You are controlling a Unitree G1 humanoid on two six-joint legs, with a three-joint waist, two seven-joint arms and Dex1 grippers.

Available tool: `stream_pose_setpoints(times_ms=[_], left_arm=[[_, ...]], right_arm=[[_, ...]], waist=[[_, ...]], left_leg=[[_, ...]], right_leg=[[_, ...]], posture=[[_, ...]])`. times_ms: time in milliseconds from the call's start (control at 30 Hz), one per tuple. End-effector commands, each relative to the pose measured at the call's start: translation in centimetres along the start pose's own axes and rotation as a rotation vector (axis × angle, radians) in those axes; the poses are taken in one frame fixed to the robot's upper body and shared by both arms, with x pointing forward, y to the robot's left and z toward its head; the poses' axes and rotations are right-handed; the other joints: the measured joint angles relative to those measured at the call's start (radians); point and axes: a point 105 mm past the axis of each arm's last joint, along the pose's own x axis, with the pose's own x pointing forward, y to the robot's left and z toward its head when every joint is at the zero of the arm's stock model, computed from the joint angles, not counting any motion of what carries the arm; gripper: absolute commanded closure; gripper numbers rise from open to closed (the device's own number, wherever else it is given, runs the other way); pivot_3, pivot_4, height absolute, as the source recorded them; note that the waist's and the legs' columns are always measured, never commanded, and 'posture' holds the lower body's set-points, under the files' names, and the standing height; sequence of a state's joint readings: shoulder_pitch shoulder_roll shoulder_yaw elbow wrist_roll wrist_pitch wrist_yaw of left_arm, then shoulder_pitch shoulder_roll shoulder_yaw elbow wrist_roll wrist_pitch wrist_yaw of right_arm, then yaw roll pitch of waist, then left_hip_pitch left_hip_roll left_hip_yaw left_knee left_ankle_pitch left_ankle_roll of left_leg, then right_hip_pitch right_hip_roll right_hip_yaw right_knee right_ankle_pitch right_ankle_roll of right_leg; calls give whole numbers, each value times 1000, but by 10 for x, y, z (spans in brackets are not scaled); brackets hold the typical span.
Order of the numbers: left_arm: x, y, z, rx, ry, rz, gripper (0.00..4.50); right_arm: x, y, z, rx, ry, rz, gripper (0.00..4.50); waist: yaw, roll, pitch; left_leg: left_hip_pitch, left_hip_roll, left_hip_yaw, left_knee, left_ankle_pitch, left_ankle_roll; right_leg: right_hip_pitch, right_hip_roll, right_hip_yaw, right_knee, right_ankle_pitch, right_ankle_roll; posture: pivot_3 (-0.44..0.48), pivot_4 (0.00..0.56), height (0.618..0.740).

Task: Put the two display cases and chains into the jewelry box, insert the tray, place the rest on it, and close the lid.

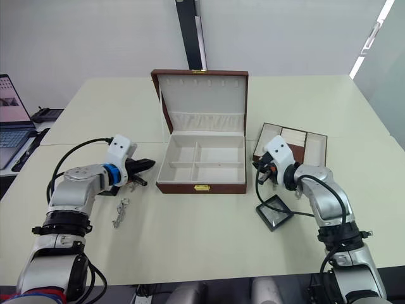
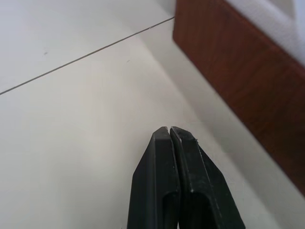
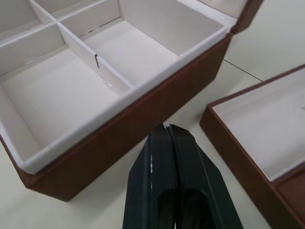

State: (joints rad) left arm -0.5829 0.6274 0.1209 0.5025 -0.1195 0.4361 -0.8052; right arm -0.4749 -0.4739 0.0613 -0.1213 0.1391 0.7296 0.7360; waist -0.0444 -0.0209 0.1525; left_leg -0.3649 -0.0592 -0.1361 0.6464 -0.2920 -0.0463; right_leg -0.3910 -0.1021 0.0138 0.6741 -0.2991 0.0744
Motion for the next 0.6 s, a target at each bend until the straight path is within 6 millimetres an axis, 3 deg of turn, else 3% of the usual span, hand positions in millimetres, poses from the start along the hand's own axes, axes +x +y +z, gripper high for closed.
stream_pose_setpoints(times_ms=[33, 233, 433, 600], left_arm=[[-18, 6, 20, 15, -109, -18, 4494], [-76, 22, 20, -21, -207, -63, 4494], [-130, 52, -6, -84, -147, 38, 4494], [-171, 77, -46, -110, -33, 156, 3288]], right_arm=[[-17, -4, 21, -76, -88, -28, 4500], [-73, -15, 26, -121, -174, -96, 4500], [-137, -26, 0, -121, -70, -168, 4500], [-180, -22, -29, -141, 88, -168, 4500]], waist=[[0, 0, 0], [0, 0, 1], [13, 0, 2], [14, 0, 2]], left_leg=[[0, 0, 0, 0, 0, 0], [-1, 1, 0, -1, 0, 0], [0, 1, 0, -1, -3, 4], [1, 1, 1, -1, -3, 5]], right_leg=[[0, 0, 0, 0, 0, 0], [-1, 0, 0, -1, 0, 0], [2, 0, 0, -2, 0, 0], [2, 0, 0, -2, 0, 0]], posture=[[0, 150, 740], [0, 150, 740], [0, 150, 740], [0, 150, 740]])
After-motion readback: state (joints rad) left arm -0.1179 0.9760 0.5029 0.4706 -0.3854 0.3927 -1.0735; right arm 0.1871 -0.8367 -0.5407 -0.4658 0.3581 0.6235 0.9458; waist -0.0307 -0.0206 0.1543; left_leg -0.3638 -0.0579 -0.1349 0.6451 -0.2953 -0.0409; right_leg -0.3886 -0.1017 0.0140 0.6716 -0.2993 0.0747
